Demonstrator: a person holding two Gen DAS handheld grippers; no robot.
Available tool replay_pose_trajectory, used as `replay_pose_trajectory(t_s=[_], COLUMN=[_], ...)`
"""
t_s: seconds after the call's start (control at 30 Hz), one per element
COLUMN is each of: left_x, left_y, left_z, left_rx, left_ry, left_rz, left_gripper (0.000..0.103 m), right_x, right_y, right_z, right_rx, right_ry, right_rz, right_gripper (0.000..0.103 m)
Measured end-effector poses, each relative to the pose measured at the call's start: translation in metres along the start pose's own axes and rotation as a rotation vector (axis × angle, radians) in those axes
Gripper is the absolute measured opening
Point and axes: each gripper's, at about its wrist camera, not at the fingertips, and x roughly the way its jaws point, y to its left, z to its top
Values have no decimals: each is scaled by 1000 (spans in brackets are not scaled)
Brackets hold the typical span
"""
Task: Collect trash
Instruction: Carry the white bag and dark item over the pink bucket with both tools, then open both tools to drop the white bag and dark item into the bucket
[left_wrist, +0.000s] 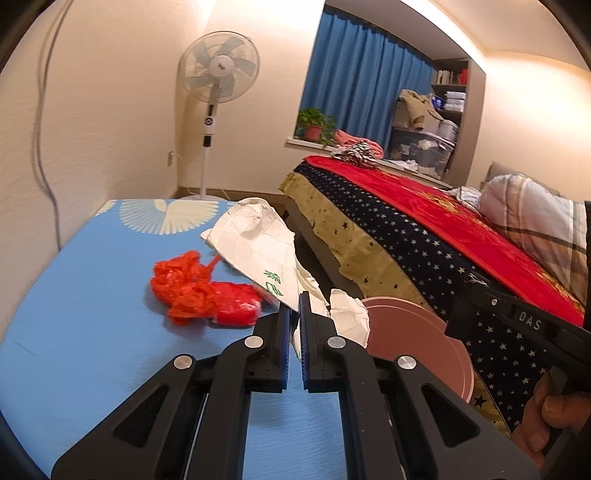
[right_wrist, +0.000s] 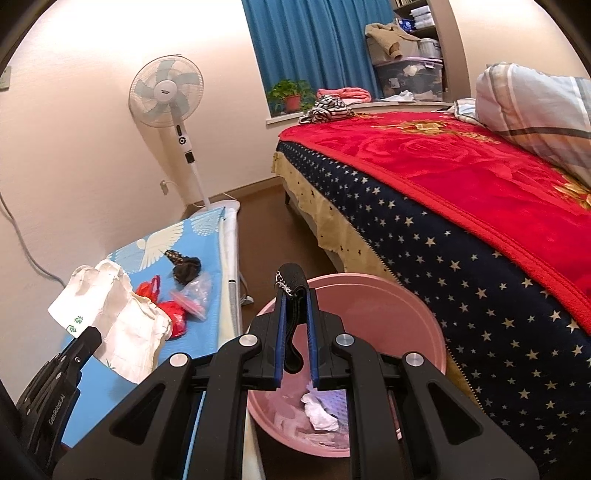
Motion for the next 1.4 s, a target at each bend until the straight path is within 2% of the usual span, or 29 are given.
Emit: replay_pose_trajectory(t_s=[0.6, 1.2, 1.3, 1.33, 1.37, 1.4], left_x=[32, 67, 69, 71, 72, 75], left_y=[-42, -66, -70, -72, -72, -71], left_z=[-10, -19, -20, -20, -21, -22], left_rx=[69, 107, 109, 108, 104, 96], left_ry=[52, 118, 127, 137, 147, 164], left_rz=[-63, -126, -139, -154, -168, -191], left_gripper=[5, 5, 5, 5, 9, 21], right_x=[11, 18, 18, 18, 19, 19], right_y=[-29, -44, -45, -47, -49, -52], right_z=[6, 4, 4, 4, 5, 5], right_rx=[38, 51, 56, 63, 70, 81], right_ry=[2, 14, 18, 21, 25, 26], right_rz=[-74, -129, -140, -145, -154, -166], right_gripper=[11, 12, 16, 21, 33, 36])
